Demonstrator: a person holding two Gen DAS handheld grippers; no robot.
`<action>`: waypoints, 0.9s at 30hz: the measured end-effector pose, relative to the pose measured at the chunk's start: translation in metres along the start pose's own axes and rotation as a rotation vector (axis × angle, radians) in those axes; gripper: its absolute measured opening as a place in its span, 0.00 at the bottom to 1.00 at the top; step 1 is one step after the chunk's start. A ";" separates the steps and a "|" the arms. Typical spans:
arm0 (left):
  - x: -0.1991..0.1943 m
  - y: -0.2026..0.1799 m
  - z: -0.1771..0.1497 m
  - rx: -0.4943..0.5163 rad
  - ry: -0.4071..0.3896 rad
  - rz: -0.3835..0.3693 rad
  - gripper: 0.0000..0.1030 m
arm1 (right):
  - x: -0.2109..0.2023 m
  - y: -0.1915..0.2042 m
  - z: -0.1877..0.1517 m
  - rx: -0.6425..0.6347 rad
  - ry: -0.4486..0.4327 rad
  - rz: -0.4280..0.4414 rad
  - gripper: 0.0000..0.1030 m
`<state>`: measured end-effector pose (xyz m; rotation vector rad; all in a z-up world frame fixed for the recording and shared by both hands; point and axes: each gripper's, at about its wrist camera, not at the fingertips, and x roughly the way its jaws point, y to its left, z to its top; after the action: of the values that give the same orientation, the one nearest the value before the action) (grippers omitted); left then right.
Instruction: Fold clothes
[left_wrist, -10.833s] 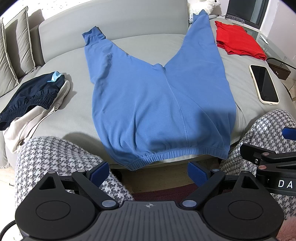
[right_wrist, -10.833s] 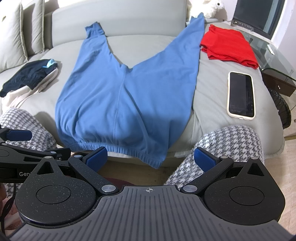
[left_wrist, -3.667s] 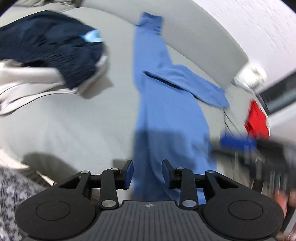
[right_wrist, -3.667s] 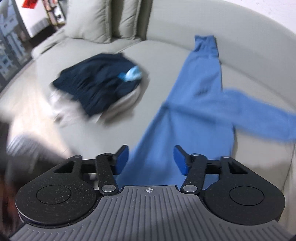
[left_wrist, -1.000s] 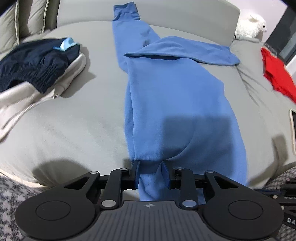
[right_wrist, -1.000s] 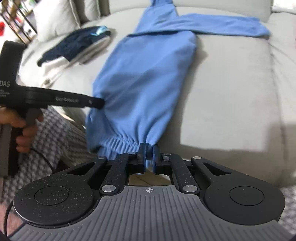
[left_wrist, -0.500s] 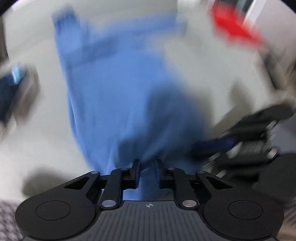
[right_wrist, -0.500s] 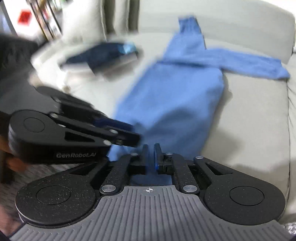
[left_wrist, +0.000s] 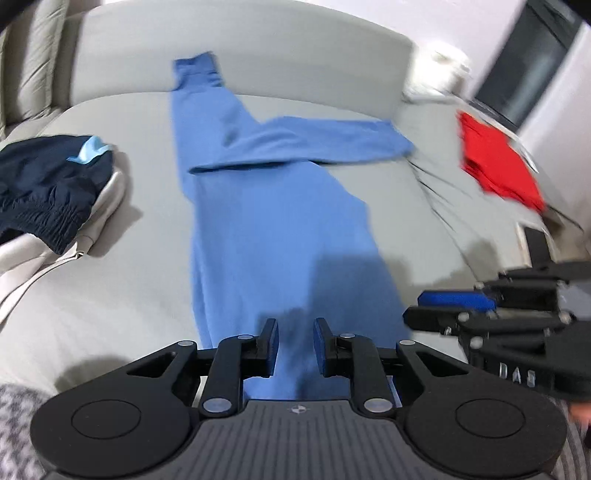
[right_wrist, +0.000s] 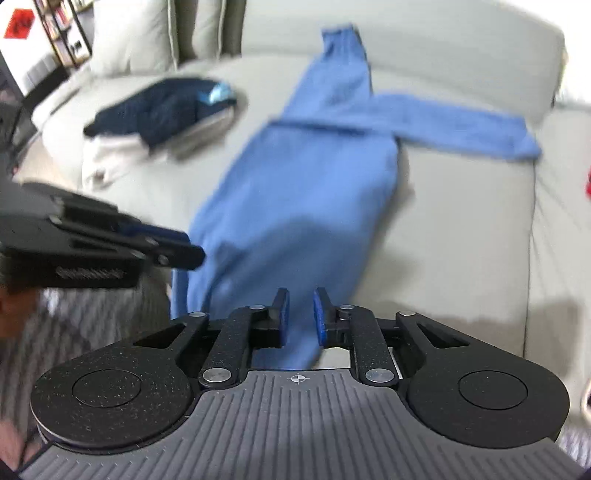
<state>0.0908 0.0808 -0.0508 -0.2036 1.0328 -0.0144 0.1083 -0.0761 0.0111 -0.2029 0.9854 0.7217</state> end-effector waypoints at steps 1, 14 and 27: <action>0.002 -0.002 0.001 0.003 0.016 0.012 0.22 | 0.008 0.000 0.002 0.007 0.008 0.003 0.22; -0.026 0.057 0.050 -0.175 -0.158 0.077 0.42 | 0.029 -0.005 0.031 -0.016 0.066 -0.004 0.33; 0.079 0.151 0.160 -0.254 -0.053 0.052 0.24 | 0.176 0.018 0.192 -0.132 -0.009 0.059 0.33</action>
<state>0.2557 0.2460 -0.0648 -0.4058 0.9857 0.1694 0.2890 0.1089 -0.0232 -0.2864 0.9387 0.8421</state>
